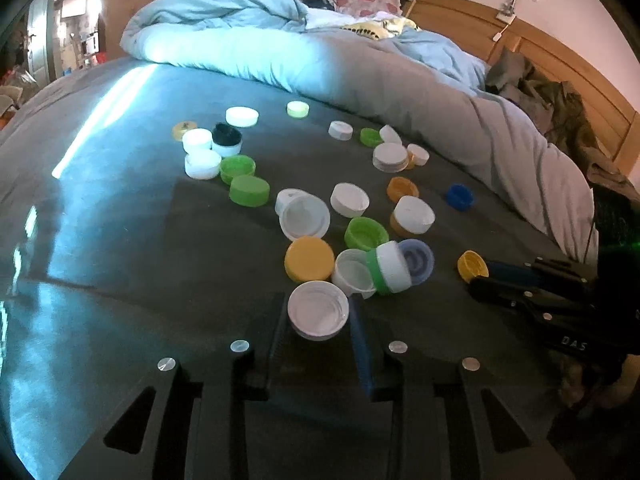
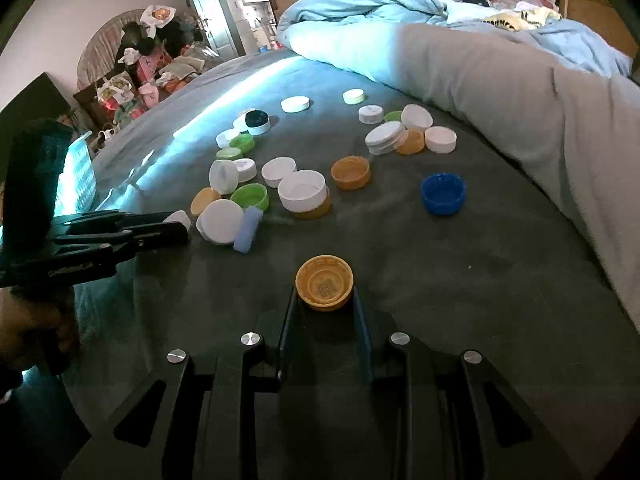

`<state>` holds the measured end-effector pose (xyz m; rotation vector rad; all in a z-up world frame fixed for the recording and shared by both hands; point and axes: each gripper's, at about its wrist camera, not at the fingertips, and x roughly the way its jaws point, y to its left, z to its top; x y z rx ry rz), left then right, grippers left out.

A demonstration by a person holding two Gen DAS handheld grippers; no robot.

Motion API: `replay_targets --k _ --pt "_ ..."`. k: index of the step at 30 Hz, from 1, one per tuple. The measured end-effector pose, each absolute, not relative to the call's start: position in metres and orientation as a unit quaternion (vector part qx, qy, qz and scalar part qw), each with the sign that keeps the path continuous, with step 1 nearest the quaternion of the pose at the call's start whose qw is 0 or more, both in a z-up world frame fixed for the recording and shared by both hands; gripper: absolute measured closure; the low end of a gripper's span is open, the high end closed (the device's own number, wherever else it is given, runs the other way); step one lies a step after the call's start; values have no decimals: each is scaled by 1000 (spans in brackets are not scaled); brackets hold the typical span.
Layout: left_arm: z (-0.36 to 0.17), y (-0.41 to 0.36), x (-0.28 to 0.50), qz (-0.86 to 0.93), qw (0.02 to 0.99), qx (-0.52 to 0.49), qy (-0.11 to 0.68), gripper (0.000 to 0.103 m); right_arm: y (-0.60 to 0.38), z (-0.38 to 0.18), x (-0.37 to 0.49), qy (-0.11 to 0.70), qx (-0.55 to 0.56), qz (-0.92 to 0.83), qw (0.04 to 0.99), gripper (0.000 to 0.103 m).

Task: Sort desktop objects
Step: 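Carry both caps into the blue basket and open both tools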

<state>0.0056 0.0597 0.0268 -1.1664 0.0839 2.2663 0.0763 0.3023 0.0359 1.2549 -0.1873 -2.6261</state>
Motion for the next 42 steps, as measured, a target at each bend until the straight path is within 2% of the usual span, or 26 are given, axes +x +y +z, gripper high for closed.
replay_targets --k 10,19,33,42 --pt "111 29 28 898 233 -372 28 71 301 92 79 -68 389 -913 104 79" --pt "179 -36 39 929 159 -333 4 71 269 153 62 -52 361 -923 123 79" --pt "204 -112 67 946 50 -321 -21 71 185 221 47 -17 319 -930 185 79" --pt "208 -164 84 948 -8 -316 -33 71 100 240 45 25 312 -915 255 79"
